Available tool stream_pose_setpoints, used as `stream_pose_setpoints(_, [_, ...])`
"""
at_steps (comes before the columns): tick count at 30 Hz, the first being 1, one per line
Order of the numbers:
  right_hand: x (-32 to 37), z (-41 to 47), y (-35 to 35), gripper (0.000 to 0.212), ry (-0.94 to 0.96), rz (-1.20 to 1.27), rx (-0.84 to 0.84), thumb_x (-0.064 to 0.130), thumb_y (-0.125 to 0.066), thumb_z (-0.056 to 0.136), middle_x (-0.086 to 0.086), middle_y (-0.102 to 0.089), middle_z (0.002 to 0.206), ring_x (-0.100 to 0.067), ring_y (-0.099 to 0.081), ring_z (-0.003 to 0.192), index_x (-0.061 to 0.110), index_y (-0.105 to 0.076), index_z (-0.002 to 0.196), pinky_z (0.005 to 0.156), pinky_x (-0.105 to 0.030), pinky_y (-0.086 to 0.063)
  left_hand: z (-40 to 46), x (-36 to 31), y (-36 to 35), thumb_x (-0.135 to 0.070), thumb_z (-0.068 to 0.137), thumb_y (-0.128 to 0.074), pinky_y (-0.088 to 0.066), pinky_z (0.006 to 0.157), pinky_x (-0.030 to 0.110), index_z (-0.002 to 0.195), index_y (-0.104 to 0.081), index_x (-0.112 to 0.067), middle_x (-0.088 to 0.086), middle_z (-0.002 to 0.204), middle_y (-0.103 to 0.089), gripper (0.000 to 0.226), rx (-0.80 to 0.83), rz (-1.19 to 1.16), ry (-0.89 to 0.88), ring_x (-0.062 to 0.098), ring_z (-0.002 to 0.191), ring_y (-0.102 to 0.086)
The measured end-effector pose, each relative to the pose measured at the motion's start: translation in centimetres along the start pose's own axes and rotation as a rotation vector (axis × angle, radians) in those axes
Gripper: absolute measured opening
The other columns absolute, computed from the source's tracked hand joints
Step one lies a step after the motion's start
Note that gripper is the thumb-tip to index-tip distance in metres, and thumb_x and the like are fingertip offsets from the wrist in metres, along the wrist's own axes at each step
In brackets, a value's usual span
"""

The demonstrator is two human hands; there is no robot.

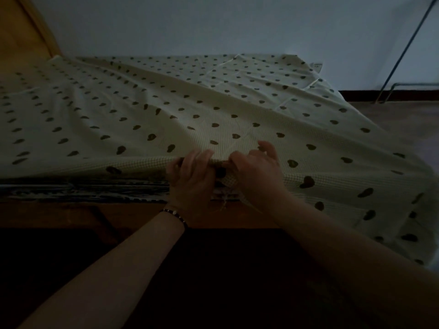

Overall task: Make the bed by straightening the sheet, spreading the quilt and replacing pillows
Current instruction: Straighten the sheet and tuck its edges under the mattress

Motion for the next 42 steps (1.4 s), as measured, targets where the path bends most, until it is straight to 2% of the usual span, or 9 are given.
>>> stream_pose_setpoints(6, [2.8,-5.7,-2.7,0.05,0.389,-0.178,-0.134,0.056,-0.049,0.096,-0.007,-0.059,0.114,-0.027,-0.057,0.108,0.017,-0.049,0.128,0.112,-0.063,-0.026,-4.2,-0.7,1.7,-0.034,0.094,-0.057,-0.035,0.094,0.043,0.106,-0.068,-0.022,-0.005,0.118,-0.063,0.019,0.108,0.031,-0.117,0.019,0.113,-0.054])
stream_pose_setpoints(12, [1.6,-7.8,-2.9,0.044,0.328,-0.226,-0.449,0.041,-0.054,0.098,-0.01,-0.046,0.126,-0.028,-0.051,0.119,0.025,-0.038,0.135,0.106,-0.06,-0.036,-3.5,-1.4,1.4,-0.038,0.093,-0.058,-0.036,0.094,0.044,0.098,-0.069,-0.021,-0.003,0.114,-0.065,0.02,0.09,0.024,-0.07,0.02,0.113,-0.052])
stream_pose_setpoints(22, [2.1,-10.9,-4.6,0.061,0.373,-0.292,-0.246,0.041,-0.046,0.099,-0.016,-0.033,0.158,-0.032,-0.031,0.146,0.008,-0.038,0.15,0.116,-0.056,-0.025,-9.0,-3.8,3.1,-0.028,0.087,-0.052,-0.04,0.09,0.043,0.099,-0.064,-0.01,0.008,0.119,-0.054,0.025,0.207,-0.235,-0.259,0.026,0.105,-0.052])
stream_pose_setpoints(25, [2.7,-12.8,-7.3,0.053,0.522,-0.273,0.002,0.031,-0.038,0.099,-0.018,-0.038,0.155,-0.034,-0.03,0.146,0.005,-0.047,0.144,0.117,-0.056,-0.02,-12.0,-4.3,2.5,-0.024,0.095,-0.042,-0.049,0.083,0.037,0.097,-0.055,-0.011,0.01,0.11,-0.066,0.019,0.322,-0.418,-0.332,0.024,0.097,-0.06])
stream_pose_setpoints(28, [3.3,-14.7,-9.4,0.049,0.643,-0.174,0.197,0.034,-0.039,0.092,-0.015,-0.06,0.136,-0.03,-0.053,0.13,0.007,-0.066,0.125,0.112,-0.052,-0.034,-14.0,-4.4,1.2,-0.022,0.095,-0.043,-0.053,0.08,0.032,0.097,-0.057,-0.012,0.006,0.107,-0.068,0.017,0.432,-0.441,-0.349,0.02,0.096,-0.062])
stream_pose_setpoints(31, [3.0,-15.8,-11.1,0.033,0.587,-0.095,0.338,0.037,-0.058,0.081,-0.007,-0.072,0.113,-0.024,-0.068,0.107,0.016,-0.076,0.1,0.082,-0.041,-0.058,-15.7,-4.8,-0.8,-0.025,0.084,-0.053,-0.055,0.074,0.031,0.095,-0.063,-0.013,0.004,0.11,-0.066,0.019,0.577,-0.4,-0.397,0.018,0.096,-0.062])
stream_pose_setpoints(35, [3.0,-15.7,-12.1,0.02,0.52,0.023,0.411,0.034,-0.071,0.073,-0.001,-0.071,0.089,-0.019,-0.069,0.08,0.018,-0.071,0.085,0.055,-0.031,-0.057,-18.2,-5.1,-3.9,-0.034,0.08,-0.06,-0.058,0.072,0.033,0.106,-0.064,-0.016,0.002,0.122,-0.06,0.033,0.855,-0.342,-0.416,0.02,0.107,-0.058])
stream_pose_setpoints(39, [4.1,-10.2,-7.8,0.046,0.356,0.18,0.19,0.037,-0.042,0.089,-0.003,-0.063,0.131,-0.023,-0.059,0.122,0.018,-0.063,0.125,0.097,-0.042,-0.05,-16.4,-5.5,-3.8,-0.038,0.082,-0.054,-0.054,0.07,0.032,0.098,-0.066,-0.025,-0.007,0.114,-0.063,0.024,0.929,-0.252,-0.431,0.018,0.099,-0.061])
stream_pose_setpoints(42, [3.9,-6.5,-8.0,0.06,0.193,0.201,0.304,0.039,-0.023,0.096,-0.007,-0.033,0.159,-0.026,-0.029,0.147,0.02,-0.037,0.151,0.116,-0.051,-0.026,-14.8,-5.1,-3.0,-0.039,0.093,-0.038,-0.05,0.08,0.037,0.102,-0.062,-0.025,-0.005,0.114,-0.062,0.03,0.98,-0.195,-0.381,0.02,0.097,-0.061])
Point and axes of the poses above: each hand's wrist, its own z-axis towards the middle knuckle, its own y-axis out of the back of the hand, x = y × z, the point moved 8 cm from there along z, towards the middle knuckle
